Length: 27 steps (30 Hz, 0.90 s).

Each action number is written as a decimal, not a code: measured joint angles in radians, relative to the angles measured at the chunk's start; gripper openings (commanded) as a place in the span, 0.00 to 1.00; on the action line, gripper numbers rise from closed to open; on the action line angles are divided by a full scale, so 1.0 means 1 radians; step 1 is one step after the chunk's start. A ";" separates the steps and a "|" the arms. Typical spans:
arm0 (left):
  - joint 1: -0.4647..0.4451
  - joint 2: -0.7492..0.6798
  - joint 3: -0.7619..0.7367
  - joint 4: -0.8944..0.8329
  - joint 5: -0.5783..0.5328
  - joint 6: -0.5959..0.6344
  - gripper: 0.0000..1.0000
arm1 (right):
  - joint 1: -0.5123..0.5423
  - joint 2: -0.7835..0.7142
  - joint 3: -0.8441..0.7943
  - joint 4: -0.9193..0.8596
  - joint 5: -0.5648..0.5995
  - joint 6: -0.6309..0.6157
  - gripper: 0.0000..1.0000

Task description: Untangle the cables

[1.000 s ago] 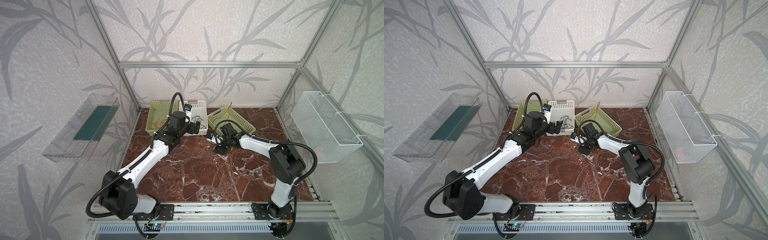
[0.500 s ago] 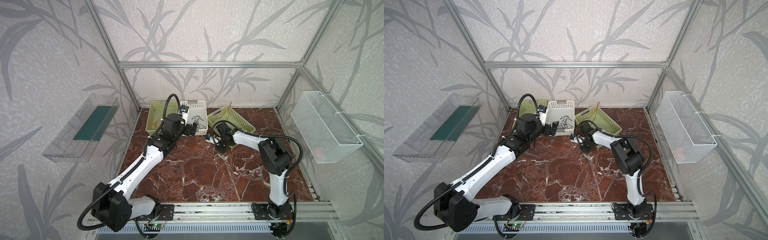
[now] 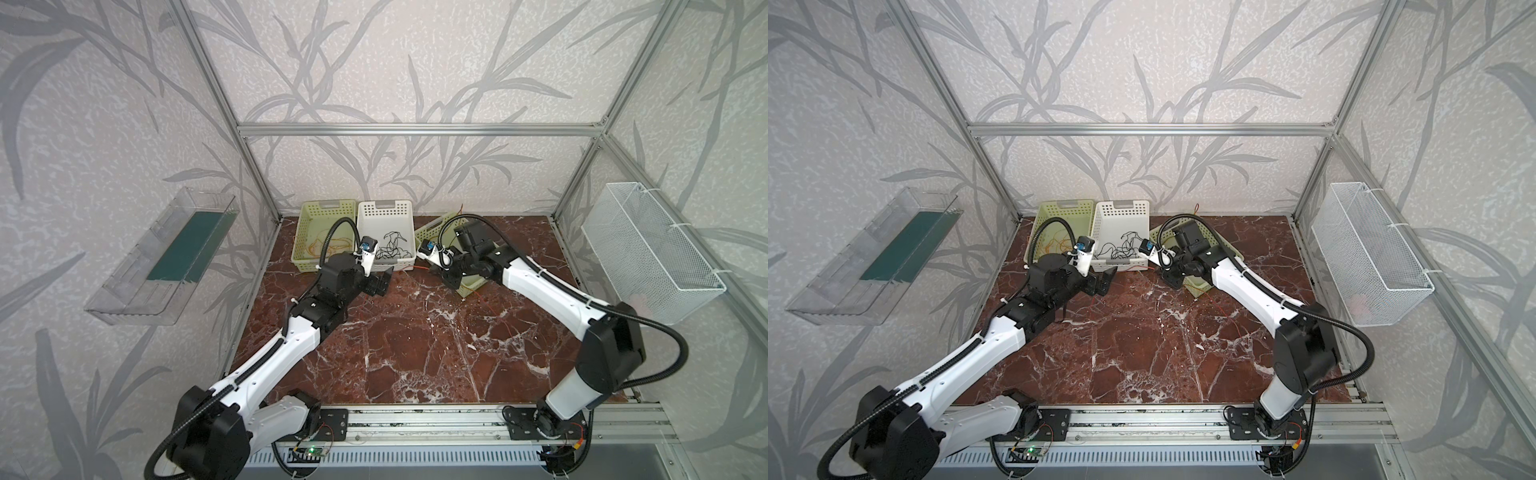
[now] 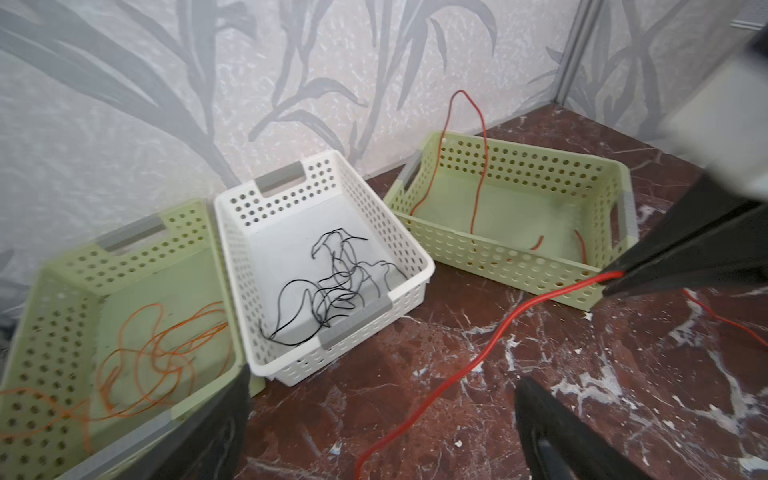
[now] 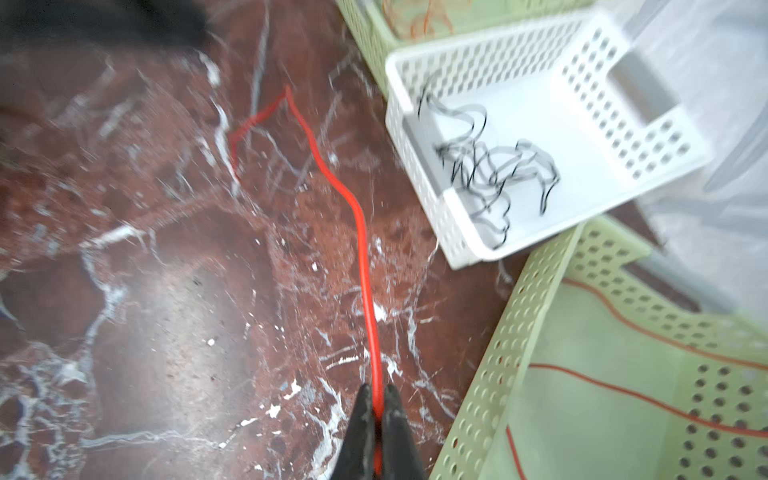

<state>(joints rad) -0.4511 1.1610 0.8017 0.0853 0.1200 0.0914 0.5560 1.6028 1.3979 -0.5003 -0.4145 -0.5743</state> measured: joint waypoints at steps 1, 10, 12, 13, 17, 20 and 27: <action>-0.002 0.027 0.010 0.019 0.032 0.000 0.99 | 0.000 -0.023 0.016 -0.002 -0.029 -0.001 0.00; -0.010 0.138 0.126 0.145 0.301 0.023 0.99 | -0.003 -0.049 0.154 -0.097 -0.142 -0.056 0.00; -0.013 0.139 0.142 0.151 0.351 0.035 0.99 | -0.006 -0.048 0.179 -0.113 -0.147 -0.064 0.00; -0.016 0.139 0.147 0.152 0.374 0.042 0.99 | -0.008 -0.048 0.189 -0.113 -0.153 -0.063 0.00; -0.039 0.151 0.152 0.143 0.437 0.056 0.99 | -0.015 -0.048 0.204 -0.088 -0.178 -0.035 0.00; -0.053 0.188 0.153 0.156 0.467 0.042 0.99 | -0.015 -0.048 0.204 -0.041 -0.209 0.005 0.00; -0.079 0.341 0.246 0.253 0.510 -0.050 0.99 | -0.023 -0.048 0.185 0.101 -0.260 0.081 0.00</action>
<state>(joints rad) -0.5304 1.5017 1.0477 0.3378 0.6300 0.0418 0.5327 1.5547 1.5829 -0.3996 -0.6743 -0.4931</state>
